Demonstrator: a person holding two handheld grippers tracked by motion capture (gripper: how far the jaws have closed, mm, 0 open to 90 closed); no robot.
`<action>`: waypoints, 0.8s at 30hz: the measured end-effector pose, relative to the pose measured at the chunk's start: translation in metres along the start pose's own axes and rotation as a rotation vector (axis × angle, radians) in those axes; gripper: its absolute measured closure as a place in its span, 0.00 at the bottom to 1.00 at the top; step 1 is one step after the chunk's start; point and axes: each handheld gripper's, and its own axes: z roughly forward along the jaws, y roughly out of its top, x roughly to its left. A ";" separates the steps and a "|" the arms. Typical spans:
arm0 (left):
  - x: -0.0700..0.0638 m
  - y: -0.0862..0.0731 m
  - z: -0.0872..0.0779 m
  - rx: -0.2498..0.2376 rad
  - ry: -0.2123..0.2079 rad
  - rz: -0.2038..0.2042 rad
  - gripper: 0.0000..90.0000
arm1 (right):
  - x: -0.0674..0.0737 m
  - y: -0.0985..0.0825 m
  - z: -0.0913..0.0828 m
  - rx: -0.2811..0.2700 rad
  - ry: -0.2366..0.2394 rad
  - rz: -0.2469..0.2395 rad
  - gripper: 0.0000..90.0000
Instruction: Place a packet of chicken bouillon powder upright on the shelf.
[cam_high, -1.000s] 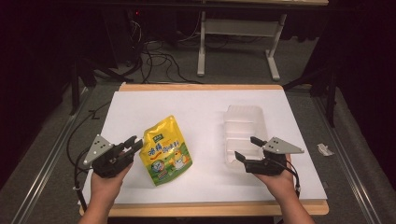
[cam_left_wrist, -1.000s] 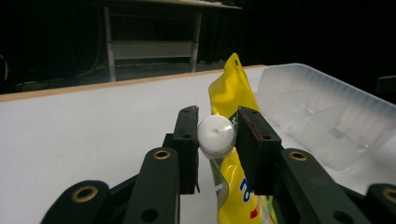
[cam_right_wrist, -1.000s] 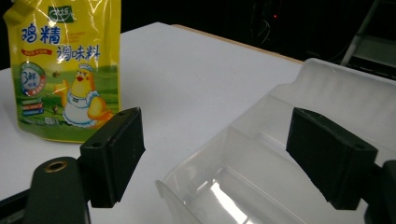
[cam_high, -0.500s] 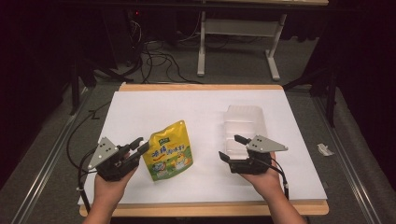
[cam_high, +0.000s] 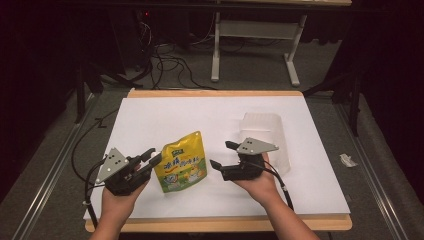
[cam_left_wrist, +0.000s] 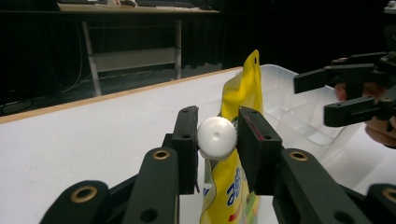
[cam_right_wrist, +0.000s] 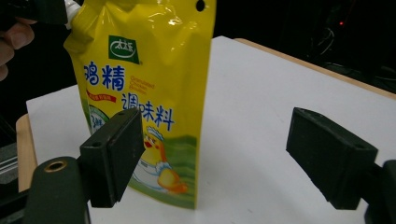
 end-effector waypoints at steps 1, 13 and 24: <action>-0.001 0.000 0.000 0.001 -0.002 0.002 0.78 | 0.003 0.003 0.010 0.007 0.012 -0.004 0.22; -0.004 -0.001 -0.002 0.008 -0.019 0.015 0.78 | 0.013 0.017 0.047 0.028 0.050 -0.007 0.23; -0.004 -0.001 -0.002 0.011 -0.024 0.020 0.78 | 0.019 0.021 0.057 0.036 0.081 -0.016 0.29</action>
